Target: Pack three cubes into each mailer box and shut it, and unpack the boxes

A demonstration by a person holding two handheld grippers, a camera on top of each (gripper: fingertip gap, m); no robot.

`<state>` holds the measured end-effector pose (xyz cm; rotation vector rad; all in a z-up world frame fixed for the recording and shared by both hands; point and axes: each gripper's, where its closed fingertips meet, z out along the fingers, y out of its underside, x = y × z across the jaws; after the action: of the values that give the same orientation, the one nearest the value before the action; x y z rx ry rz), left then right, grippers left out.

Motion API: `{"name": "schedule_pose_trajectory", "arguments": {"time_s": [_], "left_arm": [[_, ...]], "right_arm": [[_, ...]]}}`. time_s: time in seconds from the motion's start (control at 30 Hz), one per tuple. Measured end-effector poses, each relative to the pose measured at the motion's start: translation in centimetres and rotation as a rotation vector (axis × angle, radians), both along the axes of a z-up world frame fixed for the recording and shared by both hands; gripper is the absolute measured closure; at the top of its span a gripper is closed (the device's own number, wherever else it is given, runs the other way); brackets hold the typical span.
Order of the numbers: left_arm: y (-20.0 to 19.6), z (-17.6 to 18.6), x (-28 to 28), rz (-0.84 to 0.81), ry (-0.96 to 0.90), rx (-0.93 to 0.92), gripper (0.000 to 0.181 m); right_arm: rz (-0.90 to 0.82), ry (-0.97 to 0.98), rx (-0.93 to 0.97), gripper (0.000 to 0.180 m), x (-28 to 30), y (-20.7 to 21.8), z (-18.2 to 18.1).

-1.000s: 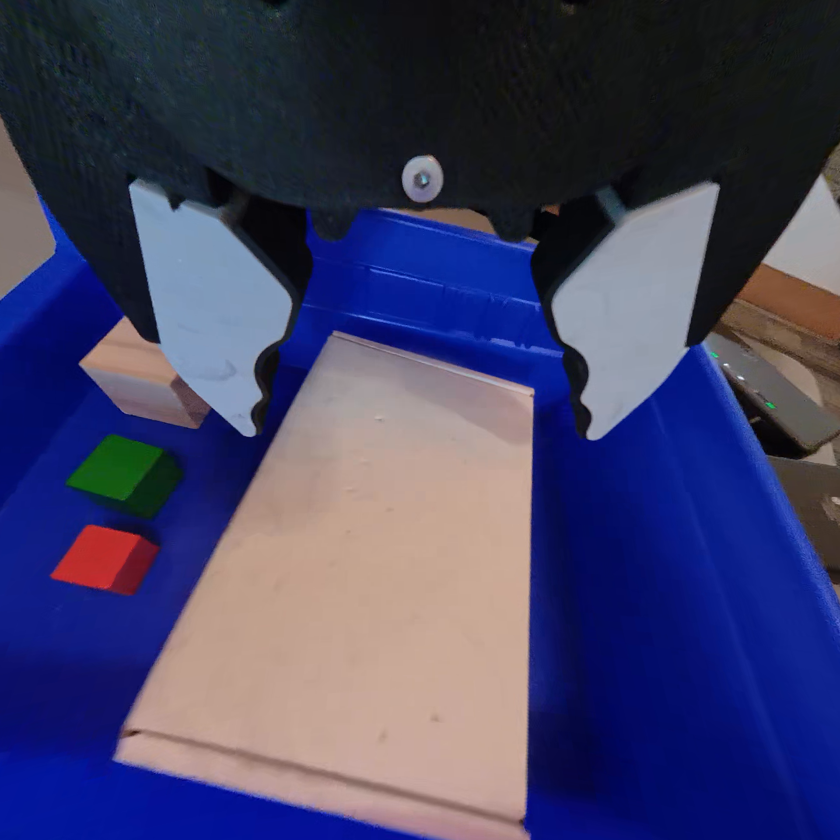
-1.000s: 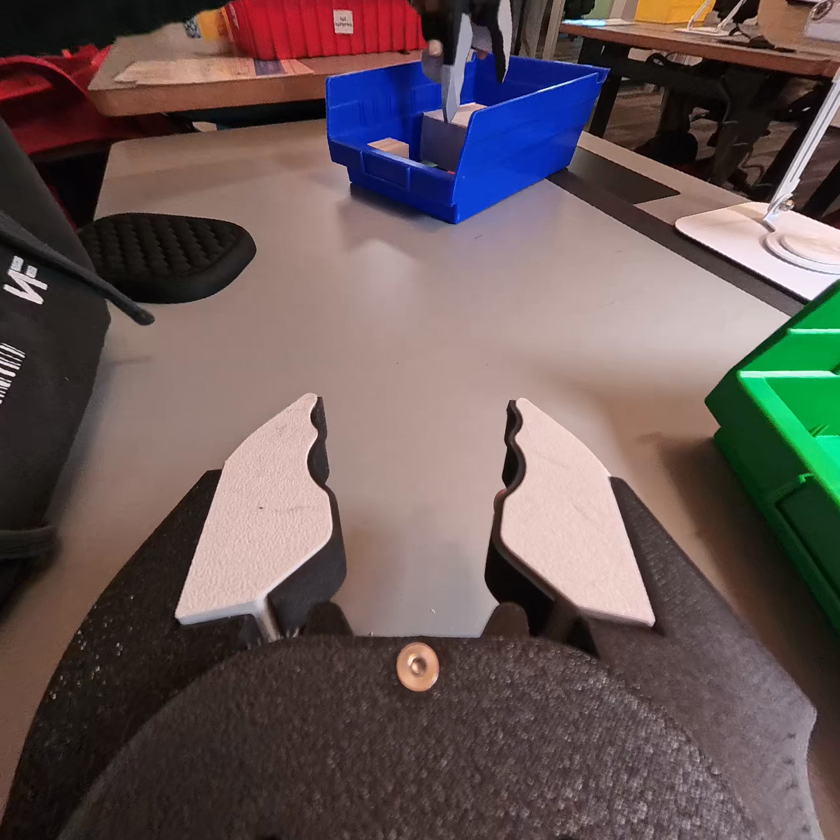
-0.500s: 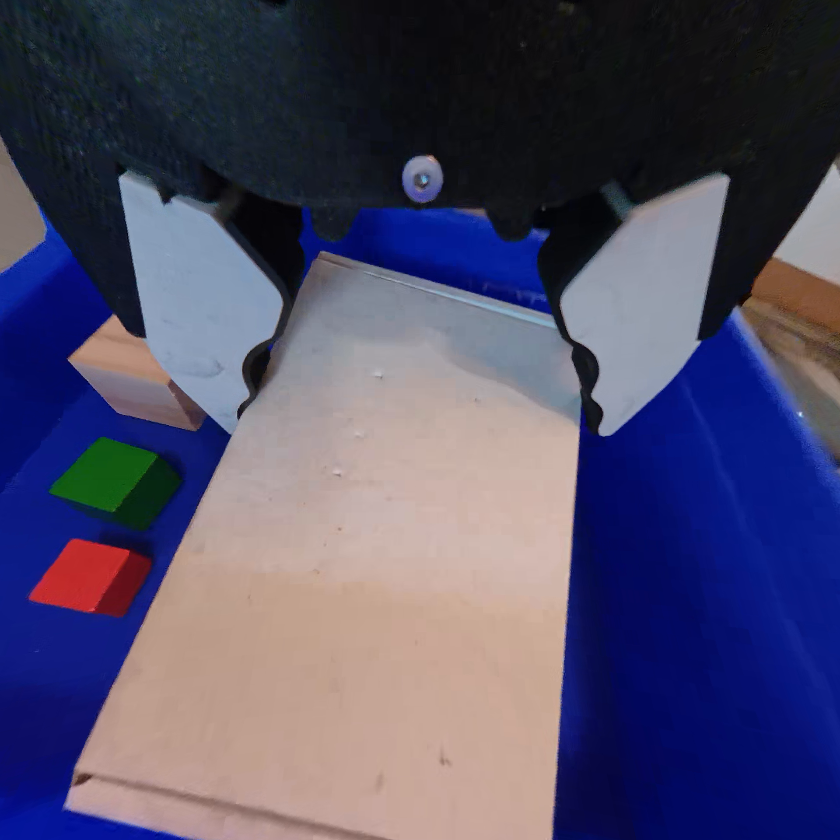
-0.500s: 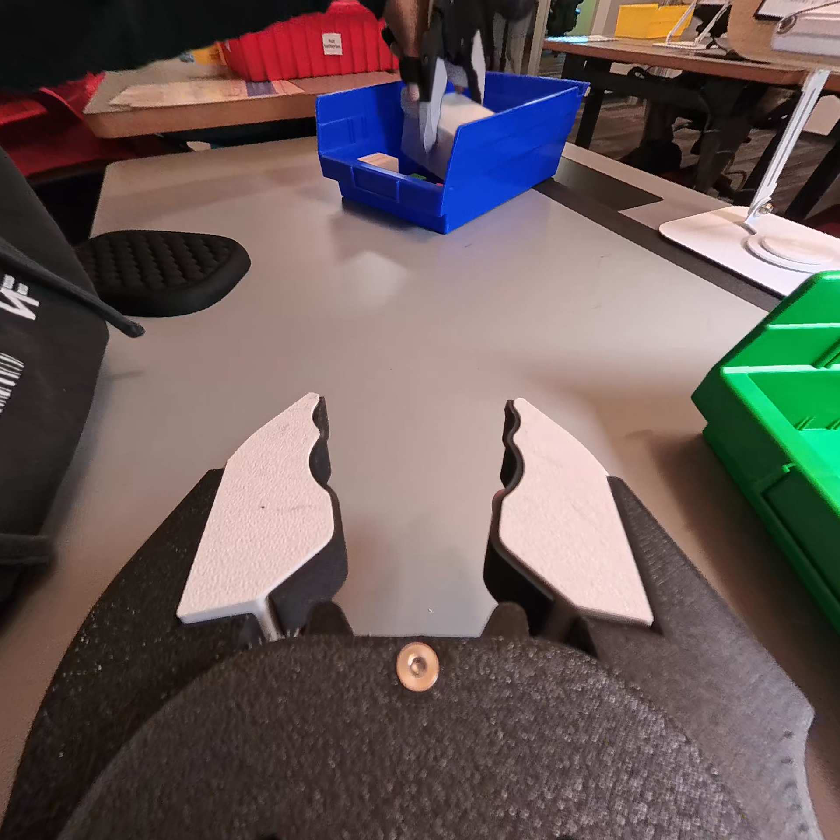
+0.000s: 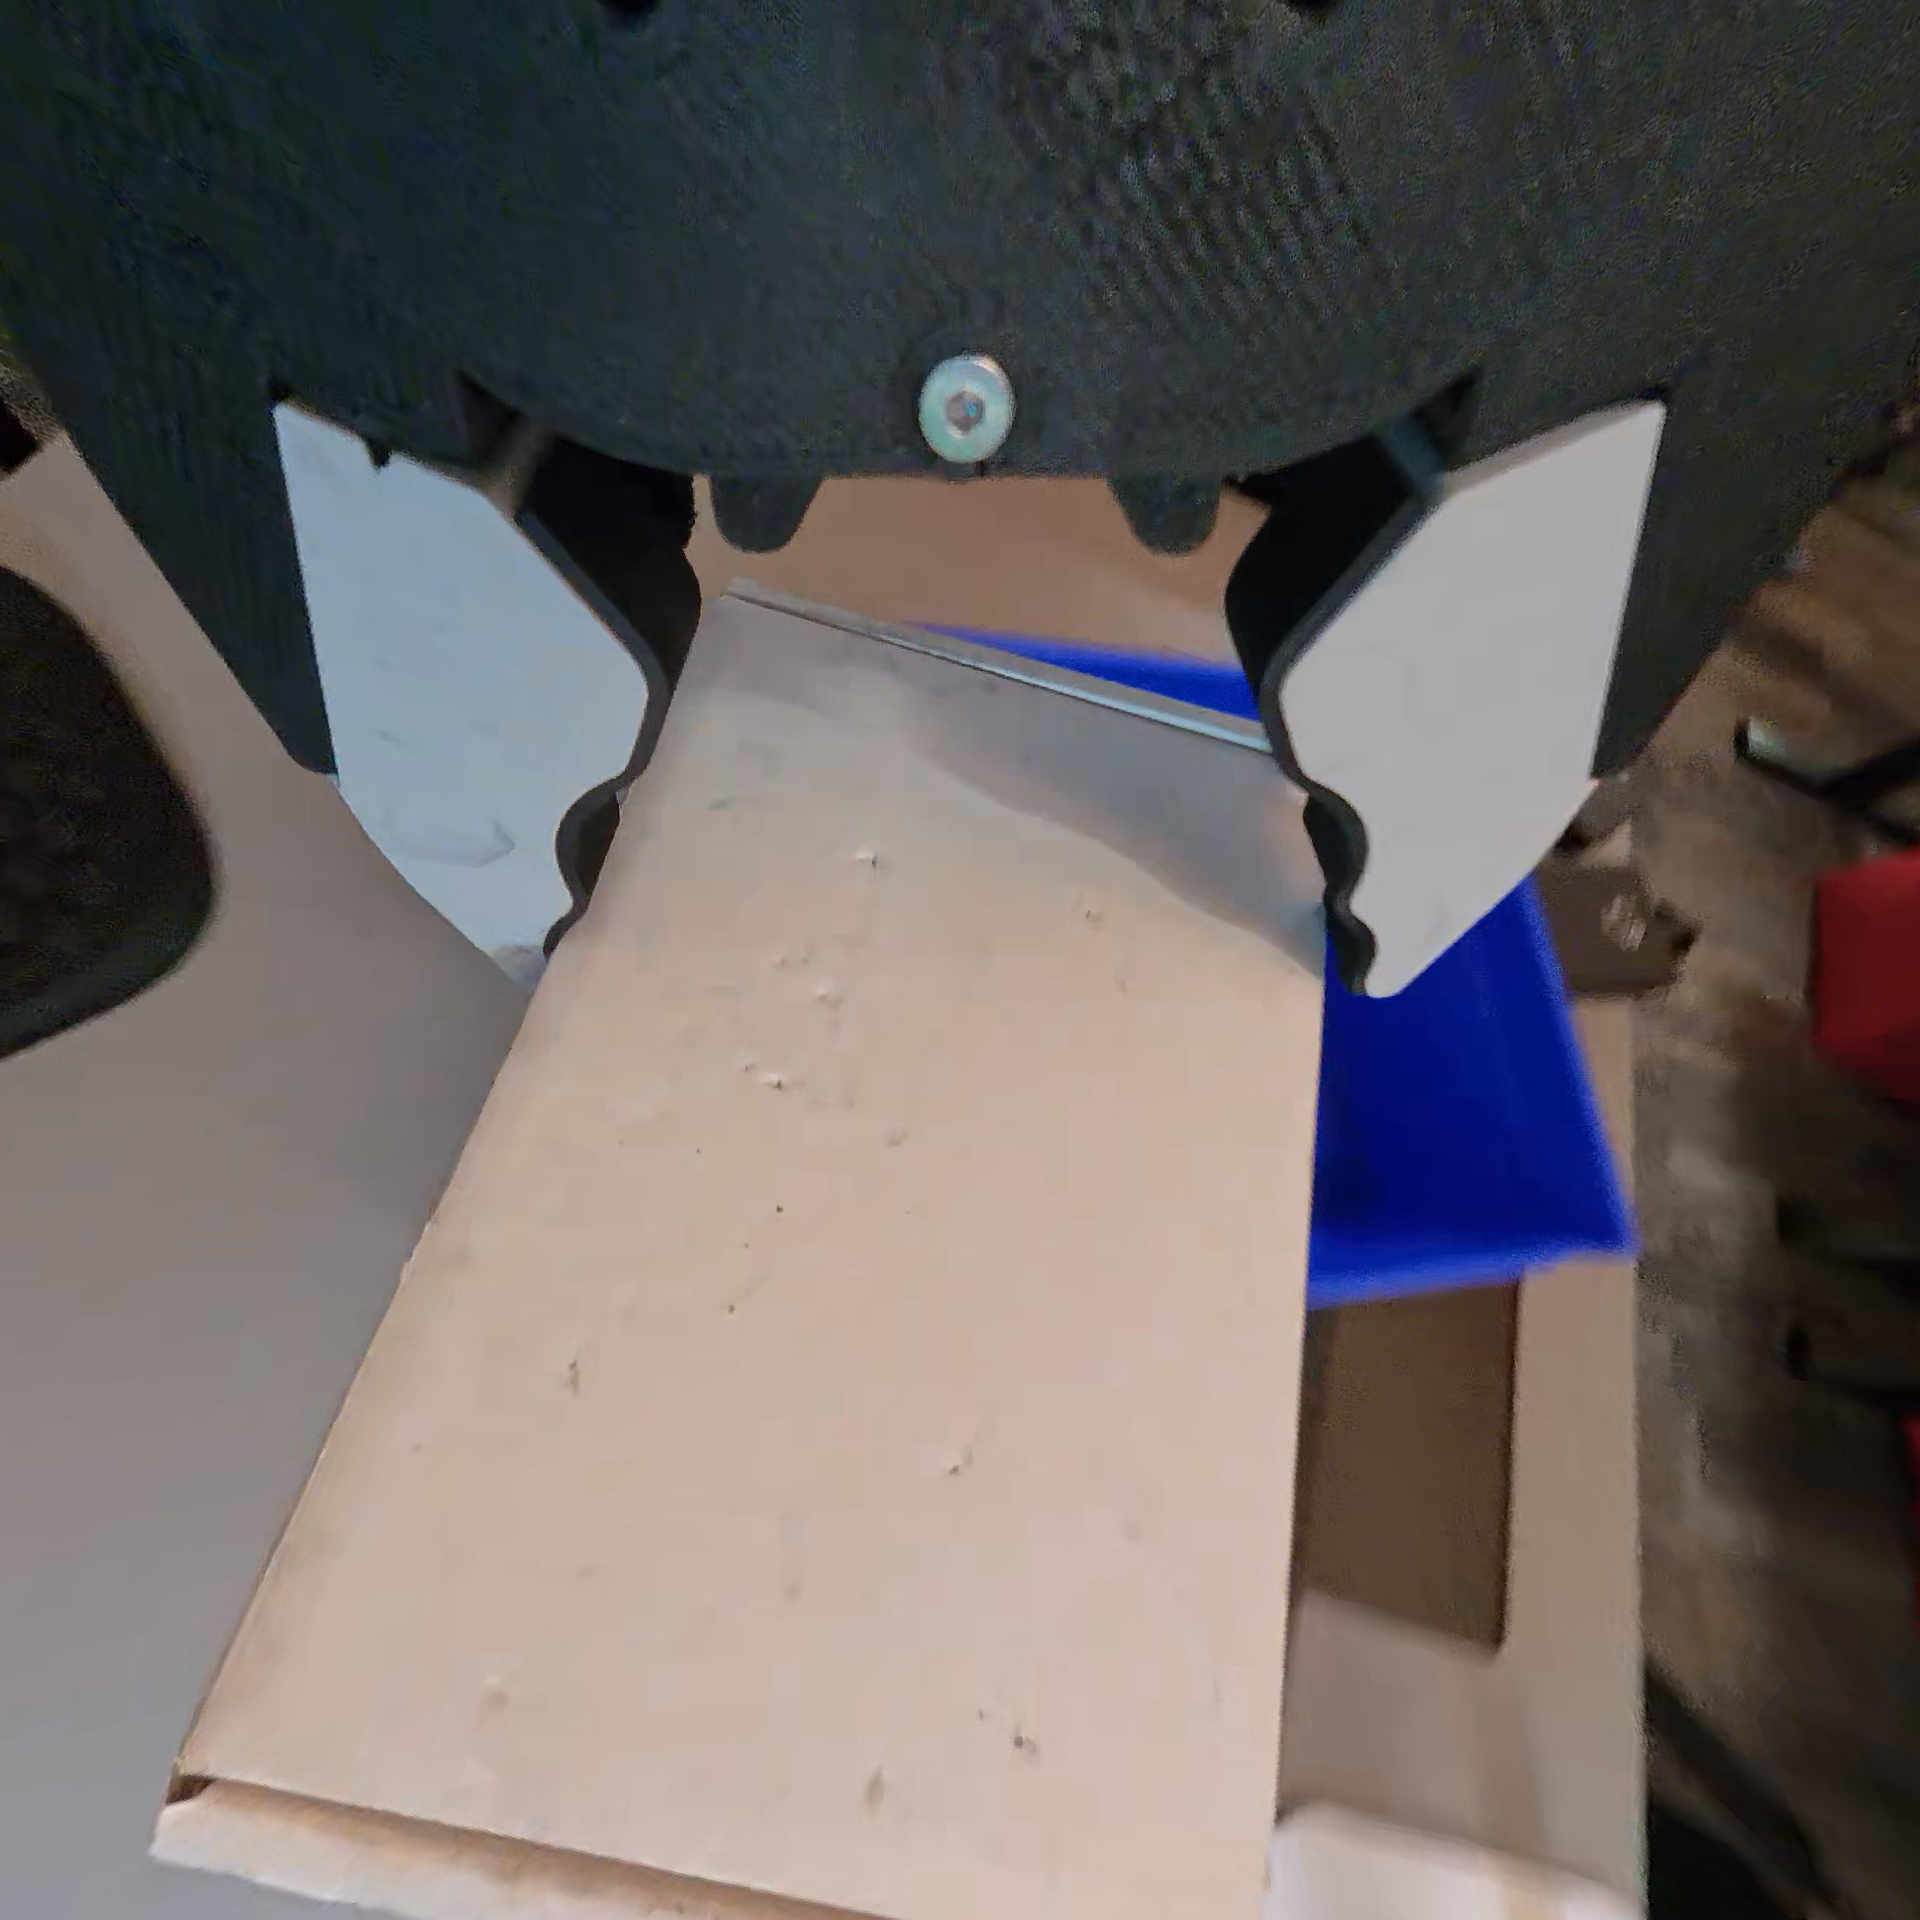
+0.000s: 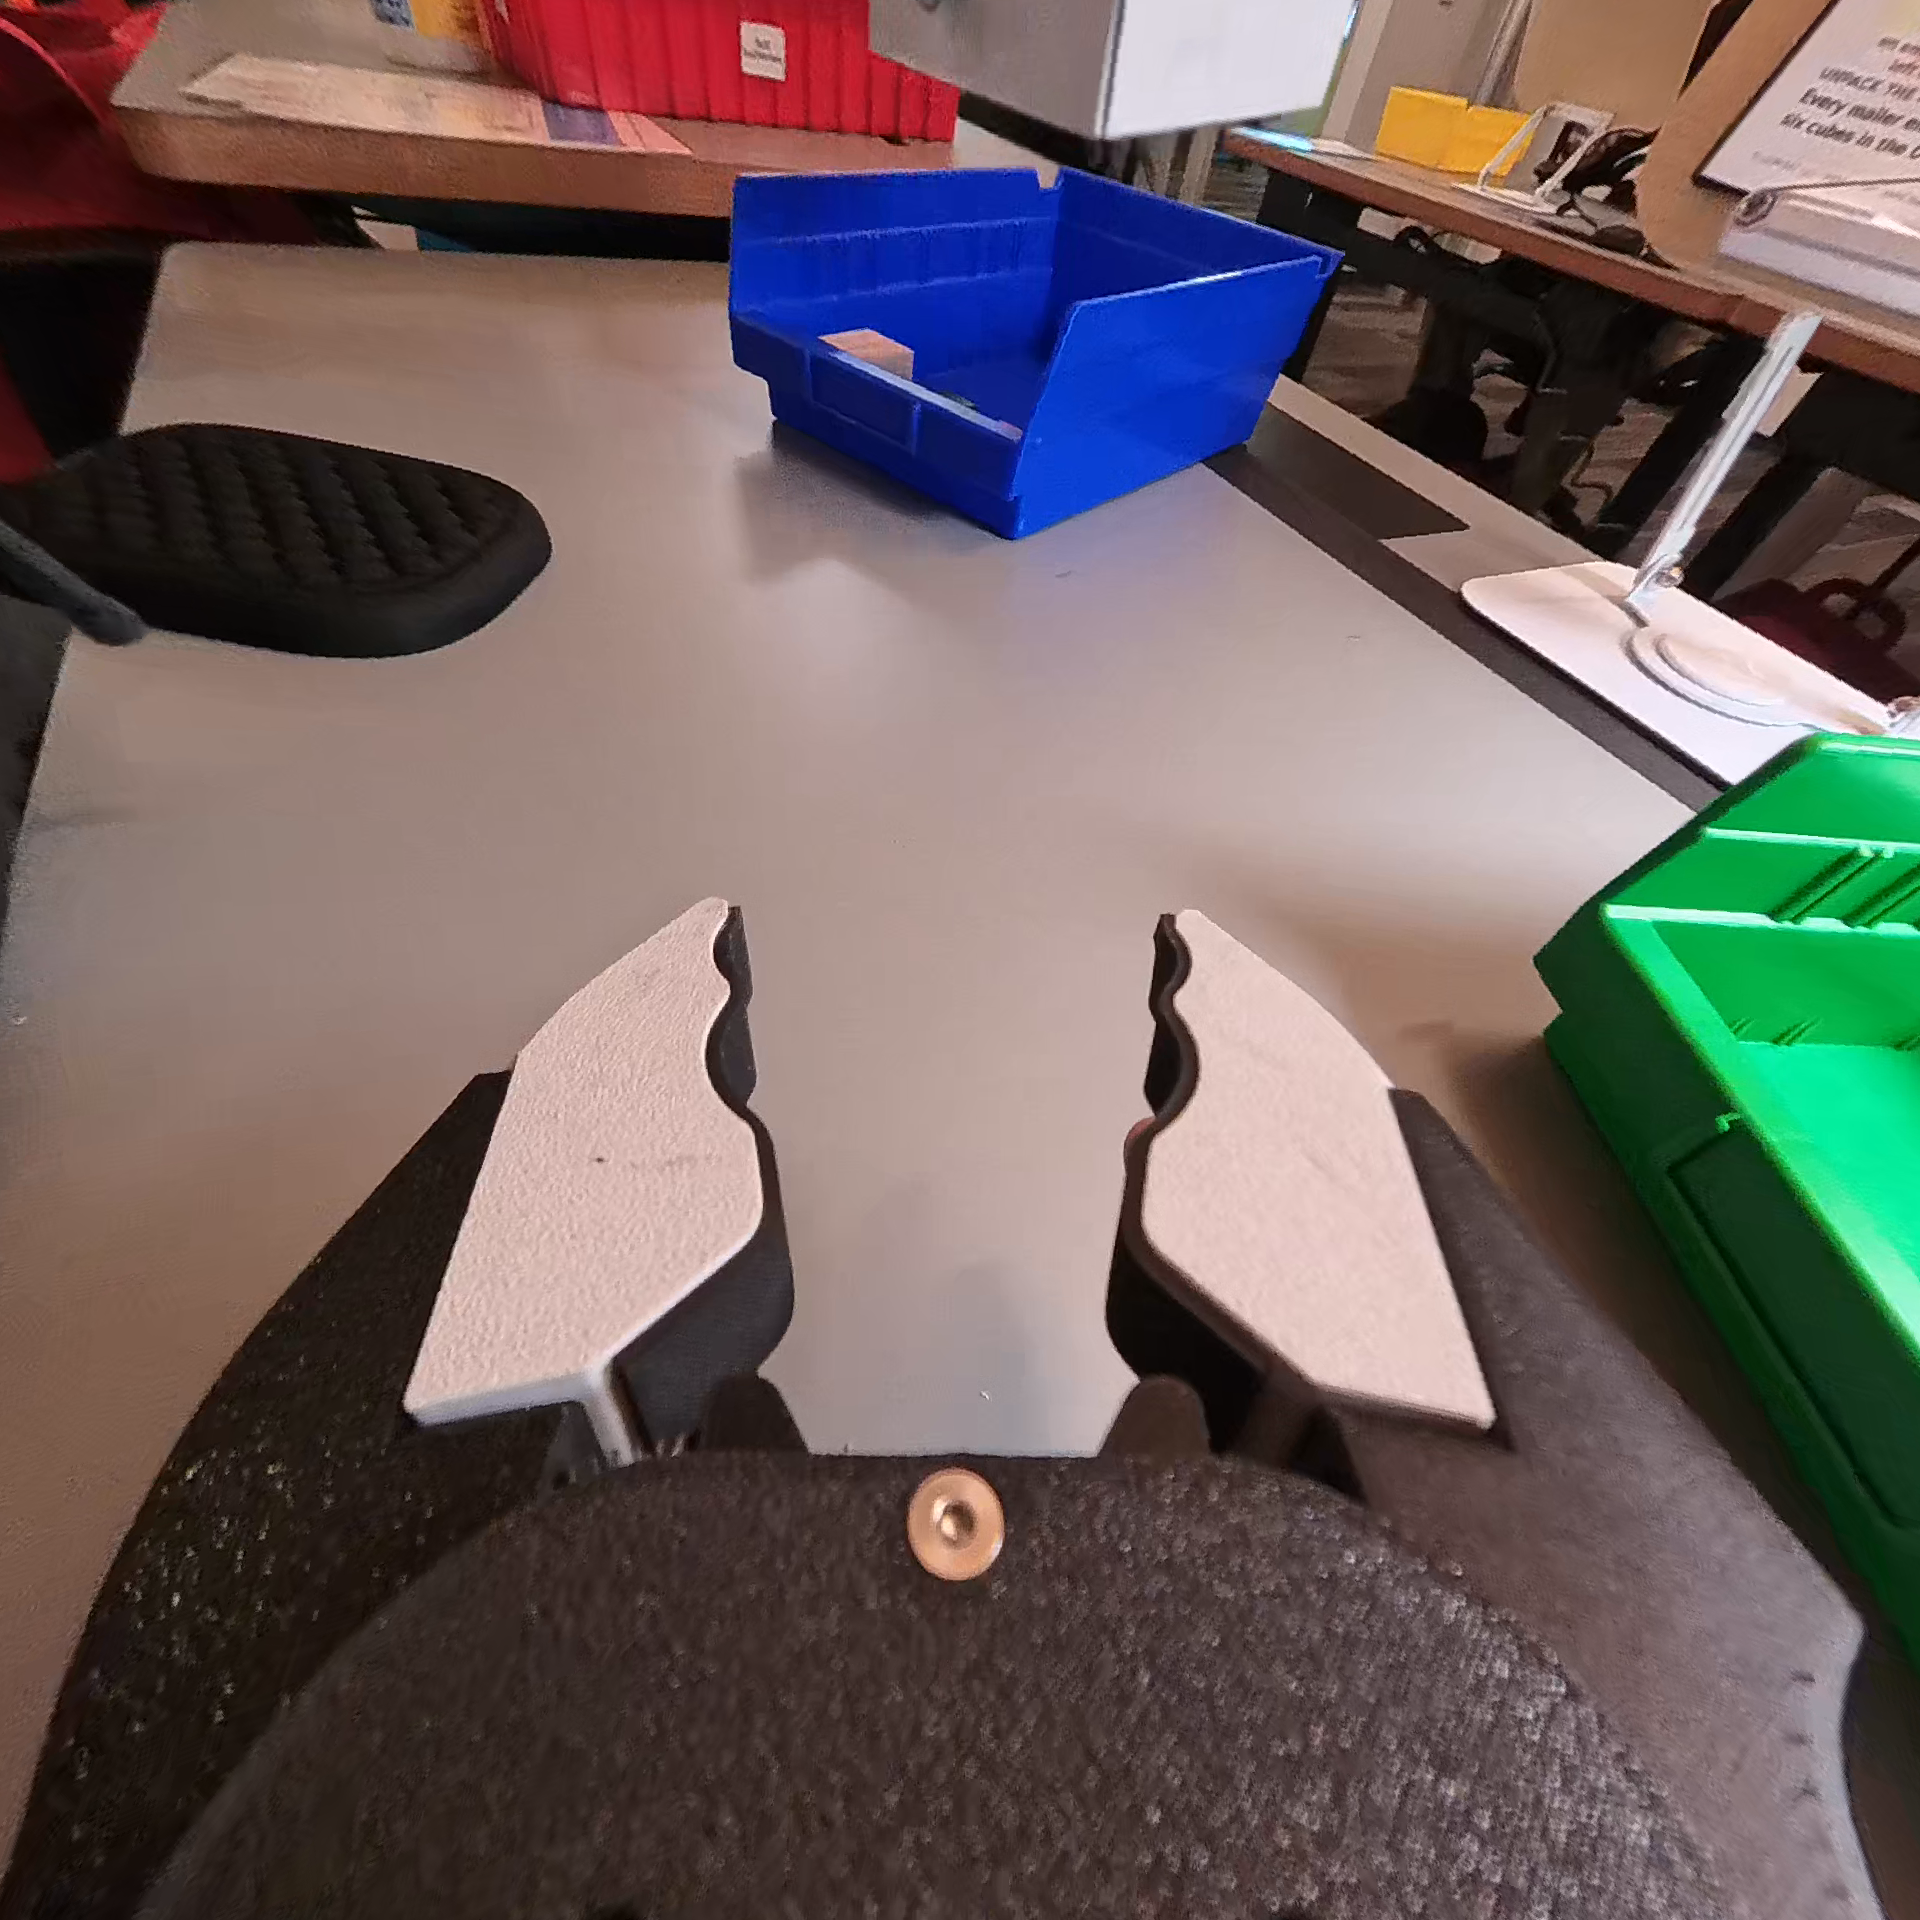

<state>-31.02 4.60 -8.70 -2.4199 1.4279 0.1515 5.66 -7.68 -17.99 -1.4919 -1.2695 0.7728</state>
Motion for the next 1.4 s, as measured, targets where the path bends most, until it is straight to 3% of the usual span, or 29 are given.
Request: {"name": "schedule_pose_trajectory", "arguments": {"time_s": [0.17,0.37,0.63,0.77,0.93,1.1,1.23,1.4], "left_arm": [[-4.5,-1.6,10.9,-0.189,-0.165,-0.076,0.050],[-11.8,-6.8,21.7,-0.349,-0.358,-0.326,0.050],[-17.3,-11.5,26.8,-0.345,-0.425,-0.599,0.050],[-18.0,-12.0,27.7,-0.397,-0.460,-0.576,0.053],[-16.5,-8.9,28.9,-0.472,-0.731,-0.339,0.081],[-16.5,-6.7,28.1,-0.467,-0.895,-0.127,0.078],[-16.0,-7.3,27.1,-0.381,-0.996,-0.024,0.076],[-15.5,-10.2,27.5,-0.324,-0.975,0.010,0.083]], "right_arm": [[-0.030,0.007,0.047,0.103,-0.7,0.3,0.4],[-0.083,-0.026,0.284,0.095,-1.0,0.4,1.6],[0.052,-0.186,0.658,0.086,-3.7,-3.2,0.6],[0.106,-0.190,0.710,0.102,-4.5,-4.5,0.2],[0.107,-0.158,0.464,0.103,-3.2,-3.2,-0.6],[0.106,-0.084,0.078,0.103,-1.7,-1.8,-1.3],[0.107,-0.092,-0.059,0.104,-1.8,-1.2,-1.7],[0.138,-0.172,-0.246,0.104,-2.1,-1.5,-3.5]]}}
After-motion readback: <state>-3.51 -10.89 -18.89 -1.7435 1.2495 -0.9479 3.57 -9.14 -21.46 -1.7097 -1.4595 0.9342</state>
